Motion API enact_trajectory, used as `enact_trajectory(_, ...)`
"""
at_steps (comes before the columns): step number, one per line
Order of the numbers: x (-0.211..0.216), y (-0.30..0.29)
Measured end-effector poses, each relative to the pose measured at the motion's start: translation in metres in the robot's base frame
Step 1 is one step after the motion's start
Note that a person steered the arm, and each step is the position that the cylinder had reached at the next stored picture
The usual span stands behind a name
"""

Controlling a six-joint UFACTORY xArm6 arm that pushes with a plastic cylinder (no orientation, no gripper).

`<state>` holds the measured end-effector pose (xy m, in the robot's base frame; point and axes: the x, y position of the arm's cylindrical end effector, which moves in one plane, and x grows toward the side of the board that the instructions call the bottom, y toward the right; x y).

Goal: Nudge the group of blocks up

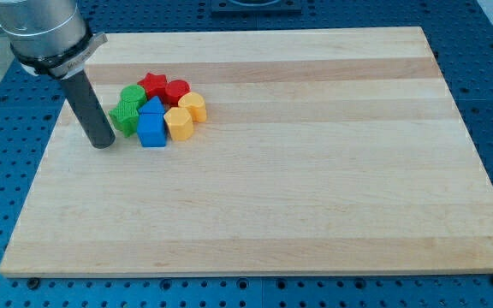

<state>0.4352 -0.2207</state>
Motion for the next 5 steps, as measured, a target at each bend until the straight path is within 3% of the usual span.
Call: enact_trajectory(5, -0.116, -0.001)
